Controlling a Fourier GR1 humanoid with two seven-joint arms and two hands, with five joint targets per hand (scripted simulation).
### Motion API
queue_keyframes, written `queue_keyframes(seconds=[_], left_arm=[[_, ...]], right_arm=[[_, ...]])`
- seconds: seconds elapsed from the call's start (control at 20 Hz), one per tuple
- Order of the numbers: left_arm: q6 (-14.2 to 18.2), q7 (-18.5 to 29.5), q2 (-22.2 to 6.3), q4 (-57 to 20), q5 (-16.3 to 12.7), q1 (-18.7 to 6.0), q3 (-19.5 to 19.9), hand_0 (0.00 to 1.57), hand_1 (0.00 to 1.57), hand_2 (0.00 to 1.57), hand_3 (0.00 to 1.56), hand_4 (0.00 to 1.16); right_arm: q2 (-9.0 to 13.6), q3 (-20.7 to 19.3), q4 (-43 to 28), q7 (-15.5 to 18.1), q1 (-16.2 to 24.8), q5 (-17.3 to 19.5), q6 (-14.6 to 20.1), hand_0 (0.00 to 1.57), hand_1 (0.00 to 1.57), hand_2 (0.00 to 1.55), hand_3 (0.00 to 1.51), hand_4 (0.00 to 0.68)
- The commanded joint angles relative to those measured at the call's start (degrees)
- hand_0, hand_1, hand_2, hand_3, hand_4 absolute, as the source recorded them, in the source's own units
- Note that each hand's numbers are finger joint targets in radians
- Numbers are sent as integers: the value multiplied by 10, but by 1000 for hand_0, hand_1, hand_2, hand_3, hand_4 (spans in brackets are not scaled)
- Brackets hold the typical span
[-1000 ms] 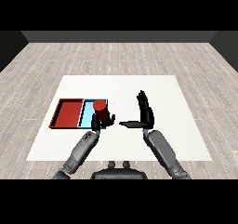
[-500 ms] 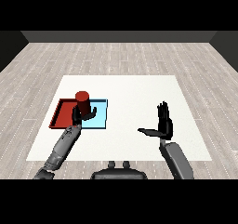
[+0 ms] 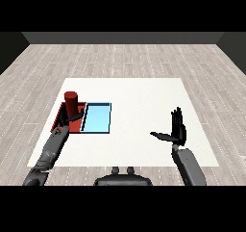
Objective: Pick the red can and put it in the red box
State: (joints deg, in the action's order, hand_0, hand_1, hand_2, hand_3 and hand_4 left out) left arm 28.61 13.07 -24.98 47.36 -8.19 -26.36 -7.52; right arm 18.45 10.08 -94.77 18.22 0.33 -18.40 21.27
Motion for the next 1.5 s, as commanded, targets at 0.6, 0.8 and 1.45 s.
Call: queue_keyframes(seconds=[0.6,0.8,1.45], left_arm=[[18,-47,33,-418,66,-153,22,671,671,671,0,720],[-10,-92,7,-448,43,-173,51,913,913,910,147,711],[-80,-78,-33,-454,55,-148,46,0,0,0,0,0]], right_arm=[[-19,-41,139,5,-90,-10,-28,0,0,0,0,0],[-28,-38,141,18,-85,-4,-27,0,0,0,0,0],[-60,-36,117,30,-65,-6,-24,0,0,0,0,0]])
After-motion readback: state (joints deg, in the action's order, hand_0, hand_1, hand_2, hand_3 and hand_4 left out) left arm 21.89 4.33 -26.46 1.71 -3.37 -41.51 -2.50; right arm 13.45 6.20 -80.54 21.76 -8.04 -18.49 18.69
